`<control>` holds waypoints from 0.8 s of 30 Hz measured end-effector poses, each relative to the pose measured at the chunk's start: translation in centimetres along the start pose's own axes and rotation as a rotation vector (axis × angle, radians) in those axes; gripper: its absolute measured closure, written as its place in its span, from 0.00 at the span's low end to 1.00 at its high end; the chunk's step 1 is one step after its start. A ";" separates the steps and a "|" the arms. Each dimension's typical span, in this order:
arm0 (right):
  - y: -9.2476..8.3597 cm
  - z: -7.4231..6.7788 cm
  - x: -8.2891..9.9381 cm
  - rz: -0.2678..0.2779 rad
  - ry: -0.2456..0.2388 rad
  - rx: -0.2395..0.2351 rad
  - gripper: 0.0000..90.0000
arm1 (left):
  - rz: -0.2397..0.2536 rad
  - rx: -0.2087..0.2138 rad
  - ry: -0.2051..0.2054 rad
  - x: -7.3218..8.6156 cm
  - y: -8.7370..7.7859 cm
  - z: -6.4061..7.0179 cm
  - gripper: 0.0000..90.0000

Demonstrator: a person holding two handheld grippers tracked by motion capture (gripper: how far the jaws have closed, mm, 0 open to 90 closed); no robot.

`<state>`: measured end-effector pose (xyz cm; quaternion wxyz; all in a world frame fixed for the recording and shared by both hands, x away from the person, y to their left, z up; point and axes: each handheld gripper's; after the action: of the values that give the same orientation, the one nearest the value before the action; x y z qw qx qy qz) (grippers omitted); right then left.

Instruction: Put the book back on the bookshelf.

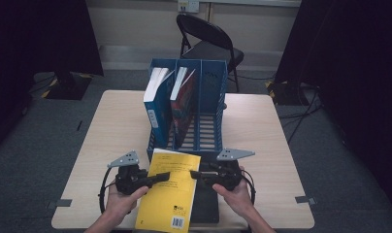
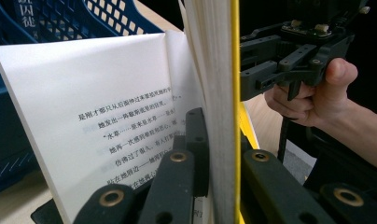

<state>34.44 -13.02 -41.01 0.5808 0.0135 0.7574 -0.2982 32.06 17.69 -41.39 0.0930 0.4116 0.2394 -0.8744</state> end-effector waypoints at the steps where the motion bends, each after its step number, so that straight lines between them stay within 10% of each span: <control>1: -0.1 0.0 -0.1 0.002 0.001 0.001 0.62 | 0.007 0.002 -0.001 0.0 0.0 0.1 0.95; 24: -1.3 0.3 -4.1 0.087 -0.023 -0.007 0.75 | 0.098 0.009 0.032 -2.3 -1.0 0.9 0.95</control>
<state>35.56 -12.91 -36.85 0.6017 0.0410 0.7505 -0.2704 32.57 18.07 -38.79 0.1303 0.4371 0.2166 -0.8632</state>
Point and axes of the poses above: each handheld gripper's, and its own axes: y roughly forward along the jaws, x roughly out of its underside, z roughly to its right, and after that the axes turned 10 degrees about -y, right-handed
